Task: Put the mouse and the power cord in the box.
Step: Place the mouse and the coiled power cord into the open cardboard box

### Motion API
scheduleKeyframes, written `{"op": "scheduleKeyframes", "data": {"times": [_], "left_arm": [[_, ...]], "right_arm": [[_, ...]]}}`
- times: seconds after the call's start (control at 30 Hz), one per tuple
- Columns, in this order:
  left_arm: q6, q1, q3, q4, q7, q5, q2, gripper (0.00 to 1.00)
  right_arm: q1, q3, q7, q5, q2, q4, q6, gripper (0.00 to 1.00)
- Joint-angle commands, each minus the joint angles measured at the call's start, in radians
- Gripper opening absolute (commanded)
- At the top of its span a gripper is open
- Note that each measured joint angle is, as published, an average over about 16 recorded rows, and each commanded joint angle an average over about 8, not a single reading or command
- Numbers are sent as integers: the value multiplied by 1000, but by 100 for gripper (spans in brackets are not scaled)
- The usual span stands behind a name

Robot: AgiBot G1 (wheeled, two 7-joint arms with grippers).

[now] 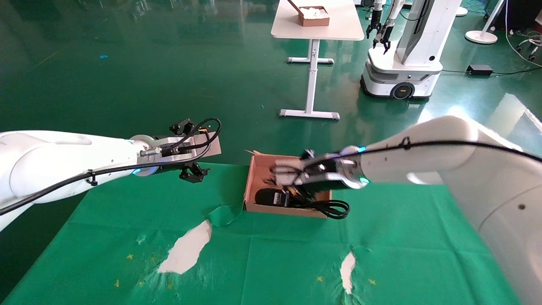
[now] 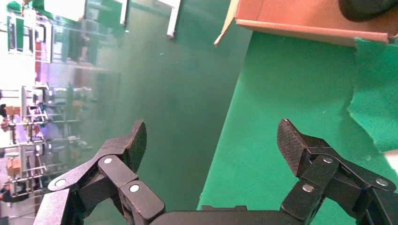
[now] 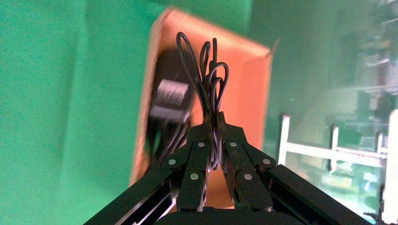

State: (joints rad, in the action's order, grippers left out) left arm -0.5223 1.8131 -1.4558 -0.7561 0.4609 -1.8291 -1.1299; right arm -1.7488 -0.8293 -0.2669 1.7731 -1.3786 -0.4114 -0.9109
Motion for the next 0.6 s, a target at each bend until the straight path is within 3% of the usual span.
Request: {"op": "scheduleKeyframes", "data": {"times": [0.03,0.07,0.1,0.6], "left_arm": [[-1,1,-2,-8,12,-8,4,100],[-1,1,-3,-10,14,-10,6,100],[-1,1,-3,-10,14,-11,6,100],[0,0,-1,-3,6,-5,-1,100]], "right_arm": [[10,-32,23,3,-4,10,18,85],[12,-37,26,3,-5,12,22,97],[13,-39,26,5,-4,12,23,100],[10,-8,15,-5,11,-10,0,100]]}}
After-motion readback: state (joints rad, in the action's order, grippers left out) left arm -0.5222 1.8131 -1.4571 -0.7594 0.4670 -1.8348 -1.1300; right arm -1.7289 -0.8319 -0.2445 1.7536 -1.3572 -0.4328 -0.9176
